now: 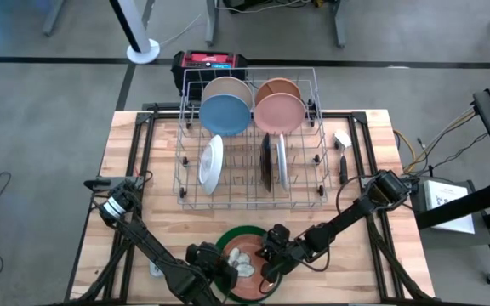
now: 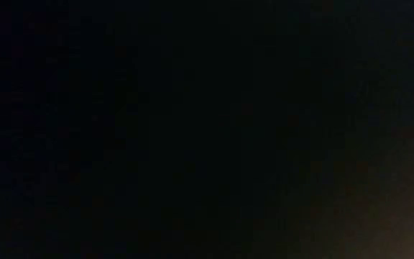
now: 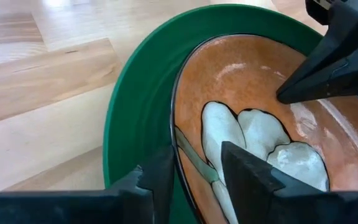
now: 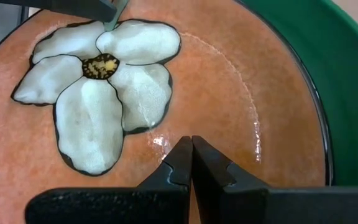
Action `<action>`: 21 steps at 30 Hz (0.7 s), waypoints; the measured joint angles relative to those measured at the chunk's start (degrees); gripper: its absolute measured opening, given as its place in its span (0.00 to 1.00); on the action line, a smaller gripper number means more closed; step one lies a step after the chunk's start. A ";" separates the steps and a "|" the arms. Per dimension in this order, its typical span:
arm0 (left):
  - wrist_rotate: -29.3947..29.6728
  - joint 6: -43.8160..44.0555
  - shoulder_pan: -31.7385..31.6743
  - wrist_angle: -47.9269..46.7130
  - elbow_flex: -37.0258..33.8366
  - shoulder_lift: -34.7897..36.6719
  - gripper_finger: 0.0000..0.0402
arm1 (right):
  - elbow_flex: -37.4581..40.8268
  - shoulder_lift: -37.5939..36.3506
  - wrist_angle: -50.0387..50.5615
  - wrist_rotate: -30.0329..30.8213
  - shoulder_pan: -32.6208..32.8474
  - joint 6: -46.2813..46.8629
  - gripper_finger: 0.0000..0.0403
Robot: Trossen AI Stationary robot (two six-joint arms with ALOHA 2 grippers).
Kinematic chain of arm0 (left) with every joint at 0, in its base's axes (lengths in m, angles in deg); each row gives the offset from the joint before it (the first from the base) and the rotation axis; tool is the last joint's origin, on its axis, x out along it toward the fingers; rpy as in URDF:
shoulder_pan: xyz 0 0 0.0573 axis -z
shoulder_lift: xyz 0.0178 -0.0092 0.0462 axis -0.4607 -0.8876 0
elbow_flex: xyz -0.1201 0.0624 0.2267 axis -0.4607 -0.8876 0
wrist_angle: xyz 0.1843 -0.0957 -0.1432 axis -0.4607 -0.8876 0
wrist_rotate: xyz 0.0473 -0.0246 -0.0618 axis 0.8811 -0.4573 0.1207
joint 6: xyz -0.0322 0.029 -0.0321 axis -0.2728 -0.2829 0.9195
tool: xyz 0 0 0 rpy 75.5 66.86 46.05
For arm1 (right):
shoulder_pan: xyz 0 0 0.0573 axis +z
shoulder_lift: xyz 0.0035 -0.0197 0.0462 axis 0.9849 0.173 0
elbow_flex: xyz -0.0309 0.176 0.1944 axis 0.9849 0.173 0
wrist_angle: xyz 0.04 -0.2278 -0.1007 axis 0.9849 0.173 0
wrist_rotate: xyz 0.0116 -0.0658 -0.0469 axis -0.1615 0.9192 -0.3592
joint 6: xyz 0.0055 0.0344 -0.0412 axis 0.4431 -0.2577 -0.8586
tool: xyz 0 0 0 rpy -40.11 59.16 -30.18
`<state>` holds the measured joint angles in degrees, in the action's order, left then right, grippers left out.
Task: Sort dishes
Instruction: Put the orange flower patterned plate into the dish rack
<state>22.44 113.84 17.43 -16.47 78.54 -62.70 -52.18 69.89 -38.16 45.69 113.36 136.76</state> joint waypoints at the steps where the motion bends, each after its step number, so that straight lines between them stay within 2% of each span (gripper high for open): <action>1: 0.00 0.13 0.00 -0.11 0.00 0.02 0.28 | 0.00 0.02 -0.04 0.02 0.00 0.00 0.00; 9: -0.04 1.06 -0.02 -1.00 0.00 0.06 0.19 | -0.07 0.04 -0.32 0.08 -0.07 0.02 0.00; 21: 0.46 1.52 -0.15 -2.08 0.00 0.08 0.18 | -0.06 -1.71 0.21 -0.21 -0.17 -2.89 0.00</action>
<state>22.90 115.36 17.28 -18.55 78.54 -62.62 -52.23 68.18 -37.95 45.47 113.18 133.86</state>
